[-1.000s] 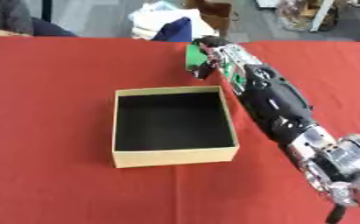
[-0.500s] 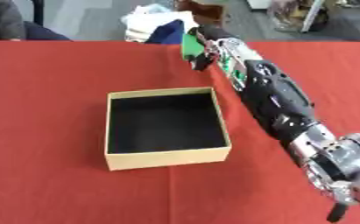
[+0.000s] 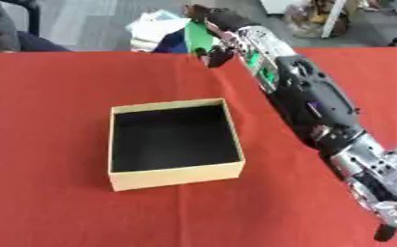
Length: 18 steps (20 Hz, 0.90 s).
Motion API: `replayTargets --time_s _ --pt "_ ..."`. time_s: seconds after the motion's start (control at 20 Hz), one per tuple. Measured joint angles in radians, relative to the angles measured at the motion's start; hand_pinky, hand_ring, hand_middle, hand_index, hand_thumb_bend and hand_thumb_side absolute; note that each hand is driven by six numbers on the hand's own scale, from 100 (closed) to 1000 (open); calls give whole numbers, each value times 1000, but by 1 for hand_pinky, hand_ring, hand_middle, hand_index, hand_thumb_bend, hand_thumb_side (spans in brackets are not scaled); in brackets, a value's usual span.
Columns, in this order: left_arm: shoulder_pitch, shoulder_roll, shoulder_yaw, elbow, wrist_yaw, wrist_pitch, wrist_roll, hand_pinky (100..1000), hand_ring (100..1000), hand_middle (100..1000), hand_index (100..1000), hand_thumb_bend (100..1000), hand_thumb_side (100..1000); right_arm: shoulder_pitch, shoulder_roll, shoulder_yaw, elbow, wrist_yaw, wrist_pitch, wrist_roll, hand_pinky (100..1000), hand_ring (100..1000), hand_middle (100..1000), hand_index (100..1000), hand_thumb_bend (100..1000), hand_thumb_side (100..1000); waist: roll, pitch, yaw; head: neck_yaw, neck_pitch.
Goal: Pick up objects on the table and place them in the box.
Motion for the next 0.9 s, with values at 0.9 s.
replayTargets --time_s 0.9 --pt "42 43 90 -14 -74 18 108 622 648 634 776 100 460 128 -97 224 -474 -230 -27 274 839 880 632 881 100 129 1 -3 -18 6 0"
